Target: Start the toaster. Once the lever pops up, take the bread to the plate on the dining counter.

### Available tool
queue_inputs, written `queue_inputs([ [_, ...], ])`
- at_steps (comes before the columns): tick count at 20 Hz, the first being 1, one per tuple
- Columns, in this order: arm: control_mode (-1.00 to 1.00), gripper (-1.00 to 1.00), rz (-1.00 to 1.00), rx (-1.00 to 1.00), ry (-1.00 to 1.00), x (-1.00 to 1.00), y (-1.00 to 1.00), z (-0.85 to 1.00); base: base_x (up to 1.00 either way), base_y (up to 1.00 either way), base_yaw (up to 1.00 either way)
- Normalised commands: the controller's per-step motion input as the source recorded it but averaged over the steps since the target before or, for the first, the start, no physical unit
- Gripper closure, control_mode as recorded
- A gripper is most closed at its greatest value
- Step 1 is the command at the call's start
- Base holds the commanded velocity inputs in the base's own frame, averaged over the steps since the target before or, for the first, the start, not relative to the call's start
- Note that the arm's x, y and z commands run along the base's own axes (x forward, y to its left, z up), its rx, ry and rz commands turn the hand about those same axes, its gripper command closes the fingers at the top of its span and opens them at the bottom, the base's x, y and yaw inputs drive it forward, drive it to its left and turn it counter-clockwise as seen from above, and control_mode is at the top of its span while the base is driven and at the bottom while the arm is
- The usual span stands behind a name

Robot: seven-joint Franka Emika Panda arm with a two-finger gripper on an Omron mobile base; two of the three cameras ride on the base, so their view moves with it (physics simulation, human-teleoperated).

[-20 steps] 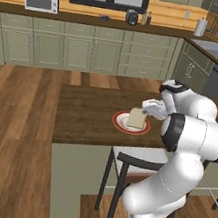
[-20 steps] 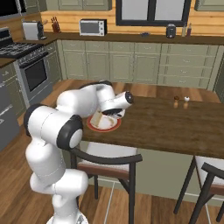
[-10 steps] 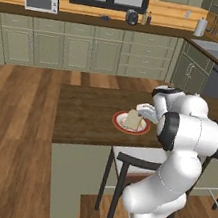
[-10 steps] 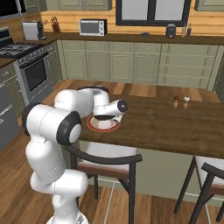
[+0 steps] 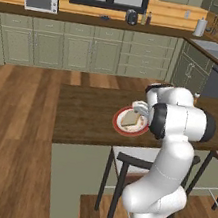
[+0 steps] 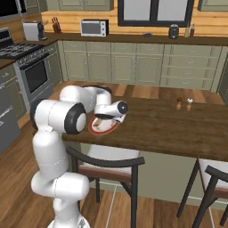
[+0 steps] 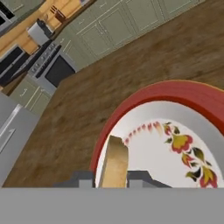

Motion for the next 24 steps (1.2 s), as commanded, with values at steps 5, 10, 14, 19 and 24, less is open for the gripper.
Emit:
queue_inputs([
  [5,-1.00,-1.00,0.00,0.00,-0.04,-0.02,-0.01,-0.24,0.00,0.00,0.00],
  [10,-1.00,-1.00,-0.03,-0.02,-0.02,0.00,-0.12,-0.01,0.00,0.00,0.00],
  [14,-1.00,-1.00,-0.09,-0.11,0.01,0.00,-0.30,0.00,0.00,0.00,0.00],
  [19,-1.00,-1.00,-0.15,-0.12,0.09,0.00,-0.43,0.00,0.00,0.00,0.00],
  [24,-1.00,-1.00,-0.18,-0.09,0.07,-0.03,-0.50,0.00,0.00,0.00,0.00],
])
